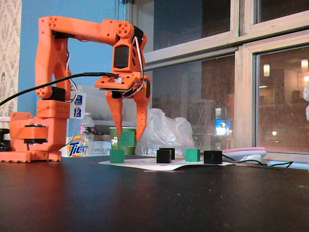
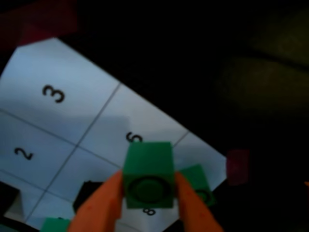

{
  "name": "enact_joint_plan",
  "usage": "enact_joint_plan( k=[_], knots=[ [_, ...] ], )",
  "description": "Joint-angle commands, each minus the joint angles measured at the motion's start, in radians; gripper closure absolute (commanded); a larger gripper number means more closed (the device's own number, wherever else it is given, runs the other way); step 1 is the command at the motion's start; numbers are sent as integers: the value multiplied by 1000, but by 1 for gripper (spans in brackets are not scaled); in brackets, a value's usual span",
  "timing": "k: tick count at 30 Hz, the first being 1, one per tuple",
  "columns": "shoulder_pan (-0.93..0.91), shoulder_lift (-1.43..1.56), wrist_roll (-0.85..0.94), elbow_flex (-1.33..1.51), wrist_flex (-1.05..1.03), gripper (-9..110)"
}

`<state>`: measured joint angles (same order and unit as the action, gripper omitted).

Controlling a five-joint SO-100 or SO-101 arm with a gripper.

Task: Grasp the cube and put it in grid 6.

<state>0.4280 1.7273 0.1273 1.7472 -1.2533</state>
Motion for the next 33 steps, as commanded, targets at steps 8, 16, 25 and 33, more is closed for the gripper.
enact_joint_plan(
  k=[8, 16, 25, 33],
  knots=[
    [-14, 6, 29, 64, 84, 101],
    [-32, 6, 41, 84, 115, 101],
    [-32, 15, 57, 129, 176, 90],
    [-35, 21, 69, 140, 186, 83]
  ],
)
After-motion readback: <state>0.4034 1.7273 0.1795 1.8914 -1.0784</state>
